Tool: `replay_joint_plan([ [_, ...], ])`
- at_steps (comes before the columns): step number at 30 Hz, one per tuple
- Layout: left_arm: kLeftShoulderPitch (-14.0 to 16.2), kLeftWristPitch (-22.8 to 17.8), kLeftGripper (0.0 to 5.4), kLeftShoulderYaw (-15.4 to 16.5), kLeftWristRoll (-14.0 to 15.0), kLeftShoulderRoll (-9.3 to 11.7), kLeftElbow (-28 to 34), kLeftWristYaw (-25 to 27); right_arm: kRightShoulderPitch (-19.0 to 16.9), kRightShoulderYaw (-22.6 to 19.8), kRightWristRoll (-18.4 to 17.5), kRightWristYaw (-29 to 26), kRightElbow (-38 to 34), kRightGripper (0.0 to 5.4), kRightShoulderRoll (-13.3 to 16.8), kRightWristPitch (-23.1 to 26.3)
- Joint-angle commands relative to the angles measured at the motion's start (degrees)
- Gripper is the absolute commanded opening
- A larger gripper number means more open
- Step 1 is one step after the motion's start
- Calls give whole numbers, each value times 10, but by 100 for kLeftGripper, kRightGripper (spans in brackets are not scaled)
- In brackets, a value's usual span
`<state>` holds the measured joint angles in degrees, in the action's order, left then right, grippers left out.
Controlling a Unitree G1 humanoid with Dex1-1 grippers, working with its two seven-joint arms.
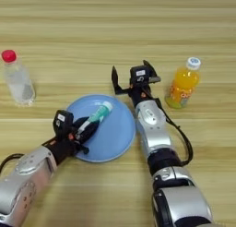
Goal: Move the objects on the table
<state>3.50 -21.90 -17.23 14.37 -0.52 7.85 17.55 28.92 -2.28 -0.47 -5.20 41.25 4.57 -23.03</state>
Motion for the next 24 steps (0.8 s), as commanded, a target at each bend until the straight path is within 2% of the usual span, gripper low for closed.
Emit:
replay_joint_plan([
  [1,-1,-1,233,-3,-13,2,0,-5,10,1,2,4,-5,540,-3,9],
  [9,-2,10,307,-2,-20,1,-2,-5,9,1,2,3,-7,540,-3,8],
  [17,-6,54,384,8,-21,-8,9,-8,-1,1,0,0,-27,540,-4,14],
  [20,-8,73,410,11,-29,-6,12,-11,-3,2,-1,-1,-31,540,-5,16],
  [24,-13,77,454,23,-27,-10,3,-16,-6,1,-1,-2,-36,540,-4,18],
])
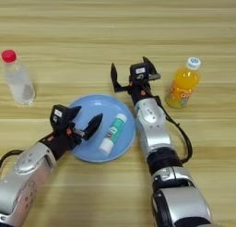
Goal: Move the objects on the table
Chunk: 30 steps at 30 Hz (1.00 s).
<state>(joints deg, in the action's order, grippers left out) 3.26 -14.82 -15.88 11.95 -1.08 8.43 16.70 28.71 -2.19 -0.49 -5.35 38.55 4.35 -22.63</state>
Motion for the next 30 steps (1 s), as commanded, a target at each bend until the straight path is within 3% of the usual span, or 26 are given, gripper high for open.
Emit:
replay_joint_plan([
  [1,-10,8,463,10,-4,-5,-4,-8,-5,0,-1,-1,-11,540,-2,15],
  [9,-28,73,536,33,-42,-5,-27,-44,-16,0,-3,-2,-33,540,-2,29],
  [12,-42,105,539,48,-62,-3,-50,-64,-32,1,-3,2,-65,540,-4,48],
  [17,-74,160,539,82,-91,4,-116,-99,-73,10,3,7,-154,540,-8,96],
  [24,-121,230,539,137,-95,12,-211,-128,-131,22,5,1,-279,540,-7,162],
  [30,-138,273,539,149,-126,24,-268,-156,-181,33,2,-6,-382,540,-2,226],
])
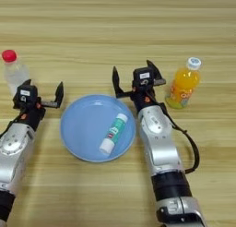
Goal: Move the objects on the table
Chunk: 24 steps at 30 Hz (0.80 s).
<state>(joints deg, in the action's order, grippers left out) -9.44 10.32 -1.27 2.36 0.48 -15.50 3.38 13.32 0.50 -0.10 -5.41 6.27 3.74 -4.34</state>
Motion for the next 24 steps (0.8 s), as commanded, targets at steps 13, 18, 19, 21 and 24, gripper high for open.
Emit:
replay_joint_plan([
  [13,-14,40,539,-8,-57,-7,-49,-50,-147,32,-53,-63,-299,540,35,275],
  [18,-15,40,539,-10,-59,-9,-49,-55,-171,50,-67,-78,-354,540,50,352],
  [19,-15,40,539,-11,-59,-10,-49,-55,-172,52,-70,-80,-363,540,52,366],
  [21,-15,40,539,-12,-59,-10,-50,-56,-174,53,-77,-81,-378,540,55,392],
  [24,-16,40,539,-14,-59,-11,-51,-58,-177,63,-83,-84,-398,540,61,421],
])
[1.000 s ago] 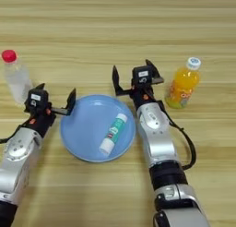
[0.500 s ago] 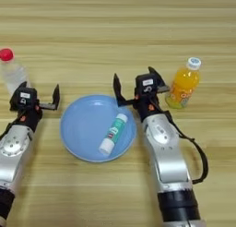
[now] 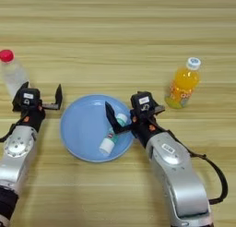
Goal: Move the objects on the table
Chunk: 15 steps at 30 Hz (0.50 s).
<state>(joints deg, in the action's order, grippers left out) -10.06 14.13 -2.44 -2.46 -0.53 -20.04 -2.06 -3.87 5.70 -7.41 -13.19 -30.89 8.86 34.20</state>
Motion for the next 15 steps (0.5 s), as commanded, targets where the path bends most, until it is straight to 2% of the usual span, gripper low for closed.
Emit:
replay_joint_plan([
  [1,-10,2,539,-3,-11,-2,-5,-4,-7,15,-11,-7,-30,540,11,44],
  [15,-7,1,539,-11,-16,-12,4,-12,-29,5,-87,-10,-50,540,9,200],
])
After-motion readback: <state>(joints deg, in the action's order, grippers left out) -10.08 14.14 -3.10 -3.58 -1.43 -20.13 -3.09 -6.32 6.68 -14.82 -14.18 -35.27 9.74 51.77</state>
